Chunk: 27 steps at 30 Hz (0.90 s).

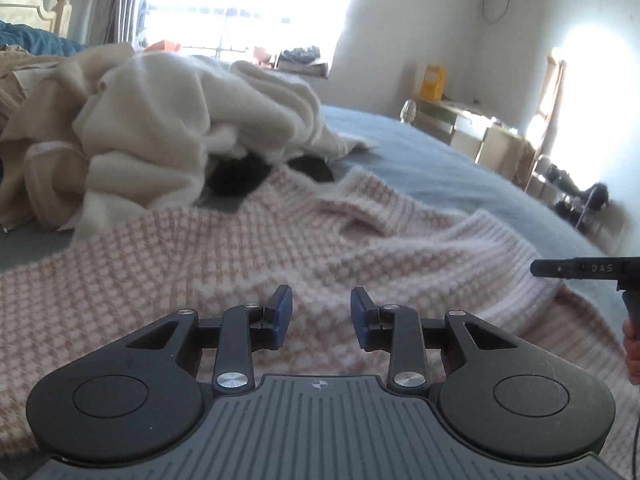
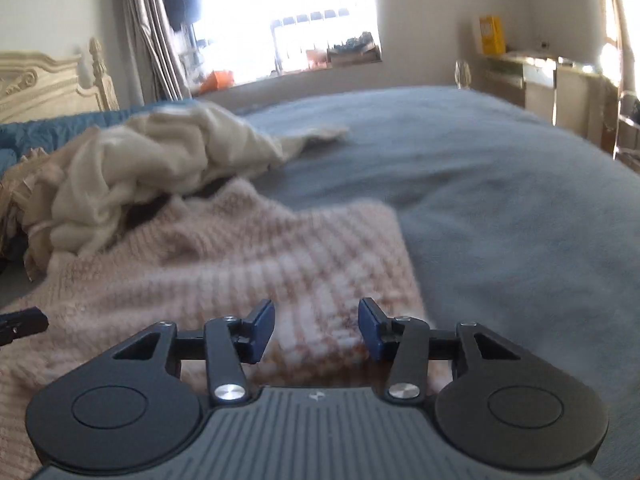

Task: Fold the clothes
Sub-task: 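Smooth the folded sleeve with the right gripper near the collar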

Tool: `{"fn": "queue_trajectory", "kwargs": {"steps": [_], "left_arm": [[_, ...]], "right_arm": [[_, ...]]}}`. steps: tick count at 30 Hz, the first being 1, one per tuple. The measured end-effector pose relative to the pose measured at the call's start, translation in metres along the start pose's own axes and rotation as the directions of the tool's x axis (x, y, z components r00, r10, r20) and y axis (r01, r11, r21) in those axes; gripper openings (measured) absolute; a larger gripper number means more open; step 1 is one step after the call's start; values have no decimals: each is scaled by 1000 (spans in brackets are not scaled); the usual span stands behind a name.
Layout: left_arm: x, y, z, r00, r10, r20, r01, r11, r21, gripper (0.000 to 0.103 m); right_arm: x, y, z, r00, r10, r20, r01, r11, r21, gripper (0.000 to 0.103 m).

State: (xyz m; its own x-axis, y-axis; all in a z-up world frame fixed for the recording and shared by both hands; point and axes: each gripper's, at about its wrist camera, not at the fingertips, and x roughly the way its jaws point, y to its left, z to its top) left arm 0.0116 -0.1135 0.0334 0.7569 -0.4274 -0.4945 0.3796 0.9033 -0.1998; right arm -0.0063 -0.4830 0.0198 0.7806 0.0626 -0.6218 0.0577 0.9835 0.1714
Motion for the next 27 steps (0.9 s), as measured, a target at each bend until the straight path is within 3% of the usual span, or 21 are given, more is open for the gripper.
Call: {"fn": "queue_trajectory", "kwargs": {"steps": [1,4,8,10,14,17,20,22,24,27], "left_arm": [[5,3,-5,1000,6,-14,-6,1000,1,33],[14,10,-17,999,20,-45,-20,1000,5,34],[10,13,-19,999,11,-31,-11,1000,-17,35],[8,12,-21,1000,15,-22,-15,1000,-15,35],[3,13,-24,1000,18,-8,-18,1000,-19,36],[-3,17,-25,1000,15,-3,-15,1000,-27,36],[-10,26,-25,1000,-3,-4,2,998,-56,36],[-15,31,-26,1000,-3,-3,3,997,-72,36],[-22,37,-27,1000,11,1,-10,997,-81,39],[-31,46,-28,1000,31,6,-30,995,-96,43]], "right_arm": [[11,1,-8,999,-4,-36,4,1000,-3,46],[-5,12,-3,999,-29,-19,28,999,-42,45],[-23,35,26,998,46,45,-43,997,-71,45],[-7,51,34,997,78,25,-75,991,-110,45],[63,67,20,997,33,-70,-42,991,-128,45],[59,79,26,999,-4,-41,-2,990,-143,45],[44,86,34,1000,19,12,-18,994,-108,45],[50,103,31,1000,-6,12,8,986,-164,45],[60,126,23,999,16,-29,-22,978,-206,37],[60,173,14,1000,5,1,-4,951,-310,22]]}}
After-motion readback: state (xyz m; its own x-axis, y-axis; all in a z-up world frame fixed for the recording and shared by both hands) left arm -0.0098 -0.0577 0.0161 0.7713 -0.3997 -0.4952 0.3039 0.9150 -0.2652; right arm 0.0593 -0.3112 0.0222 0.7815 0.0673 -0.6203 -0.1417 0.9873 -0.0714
